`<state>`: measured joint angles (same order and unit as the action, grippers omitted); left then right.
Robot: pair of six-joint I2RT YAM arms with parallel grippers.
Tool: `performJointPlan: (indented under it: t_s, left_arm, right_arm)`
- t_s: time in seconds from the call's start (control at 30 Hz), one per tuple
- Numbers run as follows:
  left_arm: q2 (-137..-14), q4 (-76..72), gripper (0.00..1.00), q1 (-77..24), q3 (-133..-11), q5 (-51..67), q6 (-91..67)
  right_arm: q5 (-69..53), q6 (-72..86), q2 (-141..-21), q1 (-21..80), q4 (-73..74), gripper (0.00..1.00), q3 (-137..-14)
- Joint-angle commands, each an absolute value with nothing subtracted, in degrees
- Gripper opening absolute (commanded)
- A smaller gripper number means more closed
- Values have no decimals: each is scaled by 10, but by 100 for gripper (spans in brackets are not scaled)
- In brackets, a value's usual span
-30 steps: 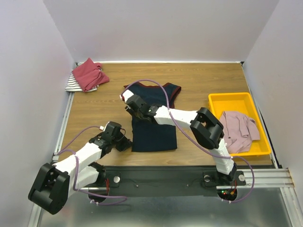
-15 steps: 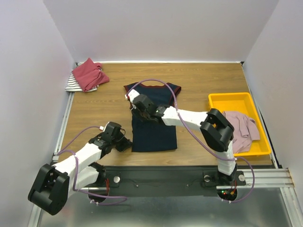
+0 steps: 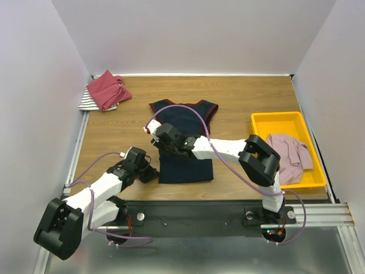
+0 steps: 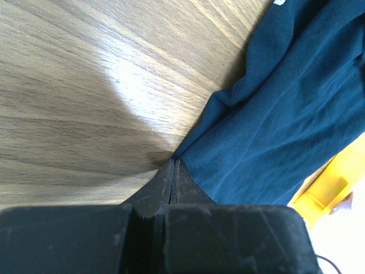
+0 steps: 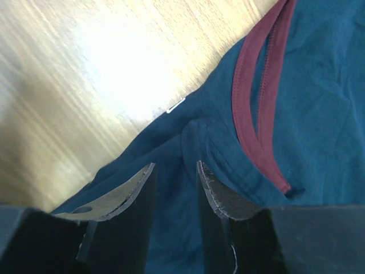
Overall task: Fold and stack the tank tops
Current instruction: Fold the tank top
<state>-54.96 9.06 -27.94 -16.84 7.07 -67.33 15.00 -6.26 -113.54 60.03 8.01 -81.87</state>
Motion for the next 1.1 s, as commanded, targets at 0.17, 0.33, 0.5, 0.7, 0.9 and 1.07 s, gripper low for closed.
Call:
performJointPlan:
  t_s: [0.17, 0.33, 0.5, 0.7, 0.9, 1.07]
  left_arm:
    - [-548, 104, 0, -277, -170, 66, -659]
    - [-547, 104, 0, -278, -168, 68, -659]
    - [-545, 105, 0, -278, -166, 69, -659]
    - [-541, 109, 0, -278, -166, 68, -658]
    - [-539, 108, 0, -278, -164, 69, -658]
    - [-540, 108, 0, -278, -164, 69, -657]
  right_arm:
    - [174, -97, -1182, 600, 44, 41, -872]
    - [206, -108, -1201, 599, 44, 41, -889]
    - [221, -117, -1216, 599, 44, 40, -900]
    - [233, -125, -1224, 599, 44, 40, -900]
    - [224, -129, -1219, 597, 44, 40, -890]
    - [228, -130, -1229, 596, 44, 38, -893]
